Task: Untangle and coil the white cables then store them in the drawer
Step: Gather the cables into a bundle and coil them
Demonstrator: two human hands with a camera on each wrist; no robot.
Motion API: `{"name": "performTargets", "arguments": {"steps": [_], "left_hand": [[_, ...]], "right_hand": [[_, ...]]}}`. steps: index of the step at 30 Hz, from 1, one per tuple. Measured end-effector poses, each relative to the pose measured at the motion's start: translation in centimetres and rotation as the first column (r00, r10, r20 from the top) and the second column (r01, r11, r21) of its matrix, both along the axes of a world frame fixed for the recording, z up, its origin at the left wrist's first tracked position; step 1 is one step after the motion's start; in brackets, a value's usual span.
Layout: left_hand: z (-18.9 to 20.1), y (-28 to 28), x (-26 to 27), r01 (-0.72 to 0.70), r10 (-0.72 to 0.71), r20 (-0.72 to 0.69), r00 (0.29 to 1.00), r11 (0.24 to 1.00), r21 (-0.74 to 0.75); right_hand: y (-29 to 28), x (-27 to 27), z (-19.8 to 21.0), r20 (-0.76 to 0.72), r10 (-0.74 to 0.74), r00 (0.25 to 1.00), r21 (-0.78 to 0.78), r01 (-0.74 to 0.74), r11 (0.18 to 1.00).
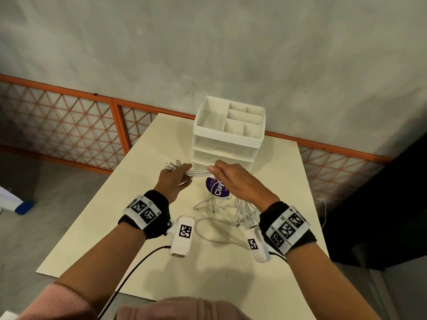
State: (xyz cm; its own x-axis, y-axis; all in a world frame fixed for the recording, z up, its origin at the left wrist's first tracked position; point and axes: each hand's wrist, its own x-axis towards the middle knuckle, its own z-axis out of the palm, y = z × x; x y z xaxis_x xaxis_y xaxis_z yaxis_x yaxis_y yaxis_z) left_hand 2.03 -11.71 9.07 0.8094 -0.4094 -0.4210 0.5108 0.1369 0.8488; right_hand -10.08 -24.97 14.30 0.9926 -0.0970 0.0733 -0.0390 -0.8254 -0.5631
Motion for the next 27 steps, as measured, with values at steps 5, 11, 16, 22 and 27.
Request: {"name": "performTargets", "arguments": {"steps": [5,11,16,22,27], "left_hand": [[0.5,0.0,-0.4,-0.018,-0.204,0.453,0.868,0.898,0.440],[2.8,-0.3,-3.6,0.480,-0.564,0.474,0.676,0.825,0.298],[2.0,0.2,-4.4,0.590,-0.589,0.381,0.713,0.797,0.129],[4.9,-0.6,-1.6,0.445,-0.385,0.453,0.804,0.895,-0.029],[3.9,-0.6,-0.9,0.413,-0.360,0.520,0.774,0.911,0.016]], "right_hand": [[-1.1,0.6,1.4,-0.075,0.011,0.997,0.043,-0.008,0.999],[-1.1,0.8,1.7,-0.080,-0.015,0.997,0.097,0.023,0.995],[-2.2,0.6,1.6,-0.033,-0.127,0.991,0.256,0.131,0.958],[-2.0,-0.1,-1.3,-0.130,-0.174,0.976,0.507,0.216,0.834],[-1.0,0.4,-2.8,-0.148,-0.205,0.967,0.673,0.251,0.696]]}}
